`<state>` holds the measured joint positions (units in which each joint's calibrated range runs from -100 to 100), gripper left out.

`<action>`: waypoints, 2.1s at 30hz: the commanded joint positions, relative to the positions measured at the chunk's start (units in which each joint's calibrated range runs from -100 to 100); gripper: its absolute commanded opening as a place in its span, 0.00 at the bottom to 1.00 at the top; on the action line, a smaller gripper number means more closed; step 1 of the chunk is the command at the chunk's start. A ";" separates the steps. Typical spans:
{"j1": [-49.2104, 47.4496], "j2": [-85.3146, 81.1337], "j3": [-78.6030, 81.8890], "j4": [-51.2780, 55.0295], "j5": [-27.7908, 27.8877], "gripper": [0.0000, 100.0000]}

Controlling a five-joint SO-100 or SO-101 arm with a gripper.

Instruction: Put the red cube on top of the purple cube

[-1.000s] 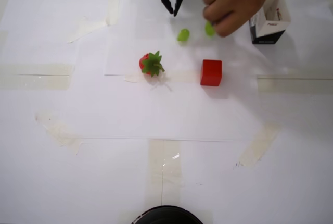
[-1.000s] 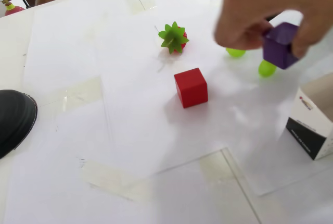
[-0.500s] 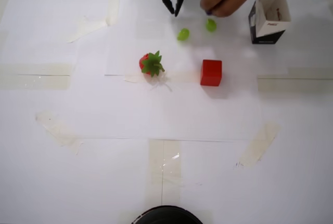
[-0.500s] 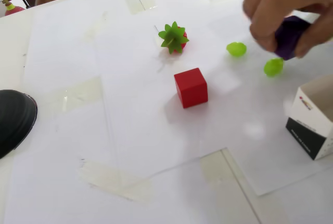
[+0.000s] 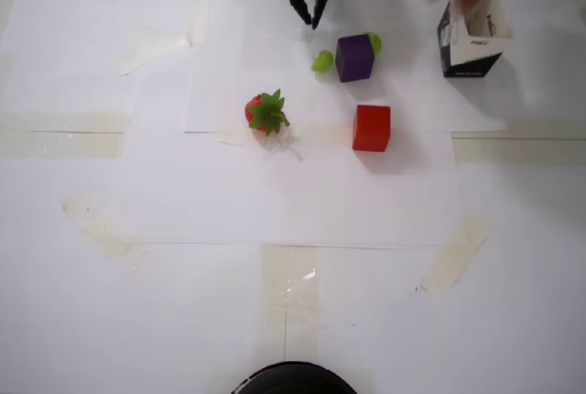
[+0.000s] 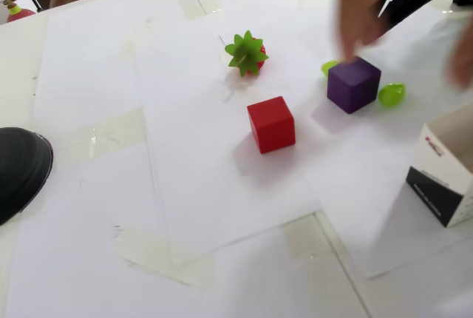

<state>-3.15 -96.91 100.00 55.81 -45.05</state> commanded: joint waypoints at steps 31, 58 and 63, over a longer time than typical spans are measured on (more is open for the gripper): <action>-4.43 76.10 -81.36 -0.34 2.88 0.00; -13.55 102.67 -90.73 -6.30 -12.75 0.21; -14.06 105.51 -91.18 -8.02 -13.24 0.26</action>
<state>-16.63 8.31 14.03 50.04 -57.85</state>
